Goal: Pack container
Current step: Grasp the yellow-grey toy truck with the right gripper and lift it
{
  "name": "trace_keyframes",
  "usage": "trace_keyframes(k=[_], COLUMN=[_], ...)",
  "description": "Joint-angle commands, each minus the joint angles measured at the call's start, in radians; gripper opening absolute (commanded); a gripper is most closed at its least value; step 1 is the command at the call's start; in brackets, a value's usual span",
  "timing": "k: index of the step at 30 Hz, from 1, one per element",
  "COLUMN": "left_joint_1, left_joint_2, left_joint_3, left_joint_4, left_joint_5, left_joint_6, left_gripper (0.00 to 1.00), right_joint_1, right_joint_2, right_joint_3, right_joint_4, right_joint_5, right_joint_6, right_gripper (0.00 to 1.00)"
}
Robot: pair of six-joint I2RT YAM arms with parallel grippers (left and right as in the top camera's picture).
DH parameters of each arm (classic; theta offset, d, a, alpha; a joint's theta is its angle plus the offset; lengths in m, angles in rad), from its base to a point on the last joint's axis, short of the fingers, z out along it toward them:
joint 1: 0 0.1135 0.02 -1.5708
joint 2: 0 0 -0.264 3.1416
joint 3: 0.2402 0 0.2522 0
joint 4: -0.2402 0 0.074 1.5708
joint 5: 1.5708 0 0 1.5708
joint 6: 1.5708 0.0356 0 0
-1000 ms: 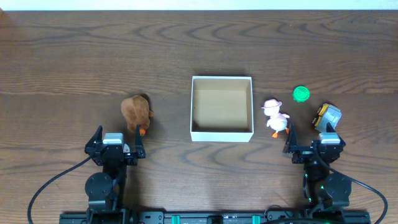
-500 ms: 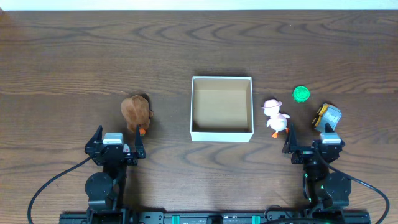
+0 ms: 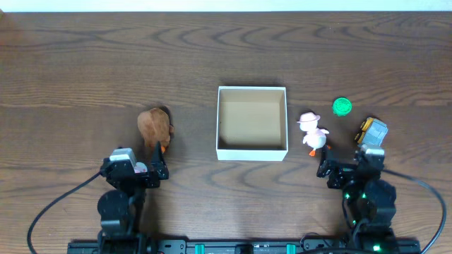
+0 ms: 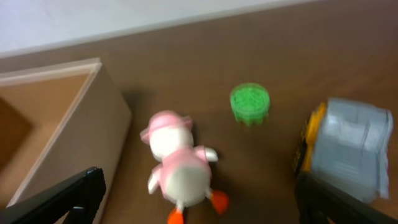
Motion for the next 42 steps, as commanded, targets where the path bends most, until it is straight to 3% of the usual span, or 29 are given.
trace_keyframes(k=[1,8,17,21,29,42], left_joint_1=[0.002,0.002,0.002,0.002,0.002,0.002], left_joint_2=[0.101,0.452,0.861,0.991,1.053,1.056], left_joint_3=[0.129,0.493,0.892,1.020,1.044,1.044], left_joint_4=[-0.039,-0.227,-0.609,-0.784,-0.849,-0.848], left_joint_5=[0.056,0.056,0.053,0.054,0.053,0.053], left_joint_6=[-0.063,-0.062,0.028,0.054,0.055,0.055], left_gripper=[0.98,0.98,0.98,0.98,0.98,0.98], right_joint_1=[-0.016,-0.104,-0.308,-0.330,-0.330,-0.334], right_joint_2=[0.119,0.476,0.976,1.125,1.284,1.537], right_joint_3=[0.172,0.531,1.021,1.158,1.170,1.170], right_joint_4=[-0.049,-0.315,-0.779,-0.892,-0.897,-0.790], right_joint_5=[0.040,0.058,0.020,0.003,0.043,0.051], right_joint_6=[-0.022,-0.037,-0.037,-0.041,0.038,0.031], right_gripper=[0.99,0.99,0.99,0.99,0.99,0.99])
